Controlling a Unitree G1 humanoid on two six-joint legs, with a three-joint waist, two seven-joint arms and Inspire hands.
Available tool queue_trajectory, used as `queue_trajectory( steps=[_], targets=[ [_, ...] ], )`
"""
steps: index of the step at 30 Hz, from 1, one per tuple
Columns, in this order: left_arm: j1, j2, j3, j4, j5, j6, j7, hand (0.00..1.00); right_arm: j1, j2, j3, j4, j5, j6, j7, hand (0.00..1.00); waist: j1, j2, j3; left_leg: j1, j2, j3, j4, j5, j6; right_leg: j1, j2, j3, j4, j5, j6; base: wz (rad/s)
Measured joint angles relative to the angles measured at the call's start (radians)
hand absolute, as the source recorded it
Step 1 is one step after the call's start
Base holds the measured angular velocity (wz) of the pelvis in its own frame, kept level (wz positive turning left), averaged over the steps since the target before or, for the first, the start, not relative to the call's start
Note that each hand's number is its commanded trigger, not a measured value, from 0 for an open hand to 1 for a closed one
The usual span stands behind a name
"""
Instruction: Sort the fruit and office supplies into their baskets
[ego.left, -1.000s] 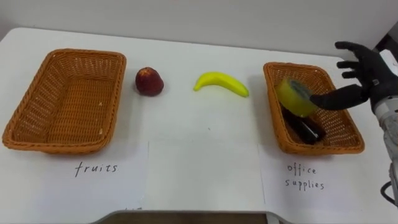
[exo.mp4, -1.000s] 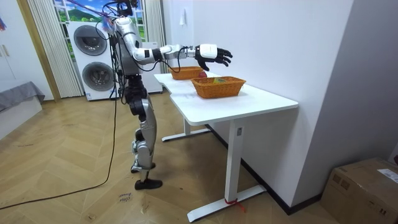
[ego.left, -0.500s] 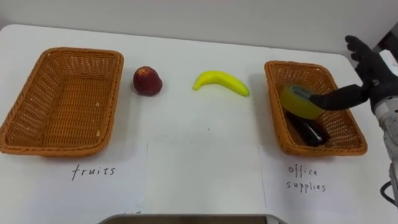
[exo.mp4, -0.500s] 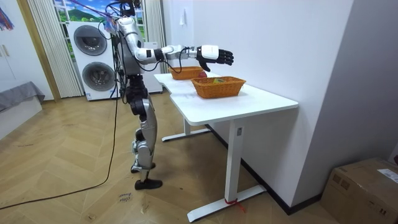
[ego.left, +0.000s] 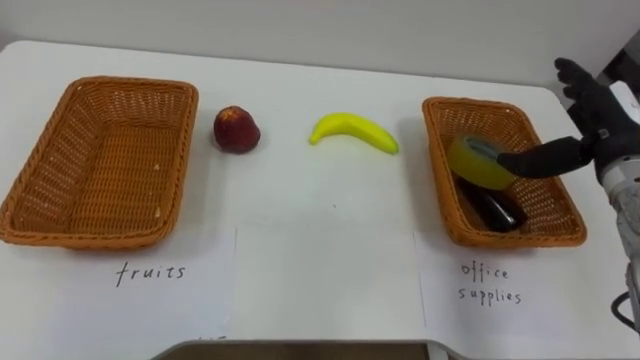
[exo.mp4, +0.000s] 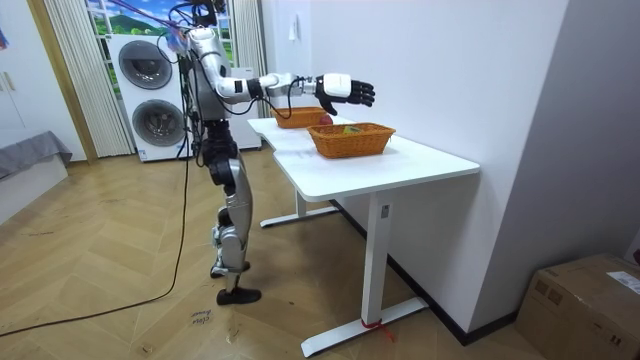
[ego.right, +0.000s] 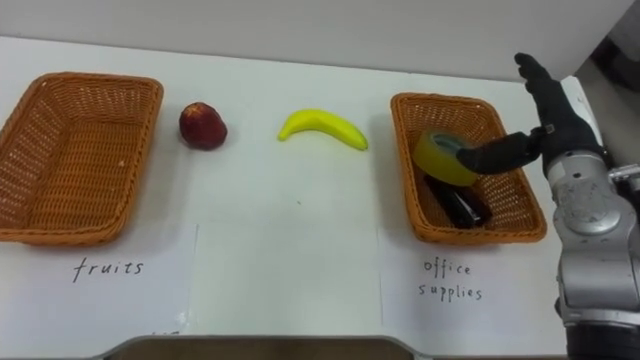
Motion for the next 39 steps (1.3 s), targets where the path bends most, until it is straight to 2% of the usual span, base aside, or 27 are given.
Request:
queue_trajectory(
  steps=[7, 10, 13, 16, 18, 24, 27, 31, 35, 38, 39],
  targets=[
    [-0.005, 0.012, 0.002, 0.024, 0.0, -0.012, -0.013, 0.0, -0.011, 0.0, 0.0, 0.02, 0.138, -0.018, 0.006, 0.0, 0.006, 0.005, 0.0025, 0.014, 0.002, -0.002, 0.0, 0.0, 0.0, 0.008, -0.001, 0.0, 0.001, 0.0, 0.0, -0.01],
    [0.007, 0.019, 0.002, 0.027, 0.006, -0.011, -0.02, 0.0, -0.011, 0.0, 0.0, 0.014, 0.166, -0.018, 0.006, 0.0, 0.01, 0.01, 0.001, 0.01, 0.002, -0.003, 0.0, 0.0, 0.0, 0.008, -0.001, -0.001, 0.002, 0.0, 0.0, 0.0],
    [0.024, 0.02, 0.001, 0.024, 0.009, 0.0, -0.031, 0.0, -0.013, 0.0, 0.0, -0.015, 0.183, -0.018, 0.006, 0.0, 0.013, 0.016, -0.0042, 0.01, -0.001, -0.003, 0.0, 0.0, 0.0, 0.009, -0.001, -0.001, 0.002, 0.0, 0.0, -0.01],
    [0.028, 0.02, -0.001, 0.024, 0.027, 0.01, -0.034, 0.0, -0.045, -0.003, 0.0, -0.015, 0.243, -0.017, 0.001, 0.0, 0.028, 0.014, -0.0047, 0.012, -0.001, -0.003, 0.0, 0.001, -0.001, 0.009, 0.0, 0.0, 0.004, 0.0, 0.0, 0.0],
    [0.04, 0.02, -0.011, 0.018, 0.038, 0.014, -0.034, 0.0, -0.069, -0.003, 0.015, -0.016, 0.251, -0.017, -0.011, 0.0, 0.039, 0.008, -0.0082, 0.011, -0.001, -0.006, 0.0, 0.001, -0.001, 0.011, 0.0, -0.003, 0.003, 0.0, 0.0, 0.04],
    [0.041, 0.024, -0.012, 0.023, 0.057, 0.038, -0.037, 0.0, -0.111, -0.003, 0.043, -0.018, 0.252, -0.018, -0.021, 0.0, 0.057, -0.019, -0.0112, -0.011, -0.006, -0.035, 0.009, 0.001, -0.001, 0.014, -0.004, -0.03, -0.013, 0.0, 0.0, 0.16],
    [0.045, 0.025, -0.019, 0.029, 0.058, 0.039, -0.037, 0.0, -0.127, -0.003, 0.065, -0.018, 0.251, -0.018, -0.03, 0.0, 0.062, -0.027, -0.0066, -0.012, -0.006, -0.053, 0.01, 0.001, -0.001, 0.023, -0.003, -0.037, -0.018, 0.0, 0.0, 0.19],
    [0.043, 0.025, -0.028, 0.029, 0.06, 0.039, -0.034, 0.0, -0.14, -0.007, 0.105, -0.017, 0.252, -0.025, -0.036, 0.0, 0.069, -0.026, -0.0048, -0.02, -0.004, -0.056, 0.008, 0.001, -0.002, 0.019, -0.004, -0.055, -0.019, 0.0, 0.0, 0.08],
    [0.029, 0.027, -0.027, 0.024, 0.08, 0.038, -0.033, 0.0, -0.14, -0.041, 0.15, -0.009, 0.249, -0.026, -0.039, 0.0, 0.098, -0.032, -0.0069, -0.048, -0.005, -0.055, 0.016, 0.001, -0.002, -0.01, -0.006, -0.056, -0.014, 0.0, 0.0, 0.0],
    [0.026, 0.031, -0.027, 0.014, 0.079, 0.039, -0.032, 0.0, -0.14, -0.051, 0.163, -0.006, 0.251, -0.026, -0.043, 0.0, 0.107, -0.041, -0.004, -0.073, -0.007, -0.06, 0.027, 0.001, -0.002, -0.028, -0.009, -0.063, -0.012, 0.0, 0.0, 0.05],
    [0.022, 0.035, -0.027, 0.009, 0.079, 0.039, -0.03, 0.0, -0.14, -0.065, 0.179, -0.006, 0.251, -0.026, -0.05, 0.0, 0.112, -0.05, 0.0002, -0.082, -0.008, -0.063, 0.031, 0.002, -0.002, -0.034, -0.011, -0.069, -0.012, 0.0, 0.0, 0.08]
  ],
)
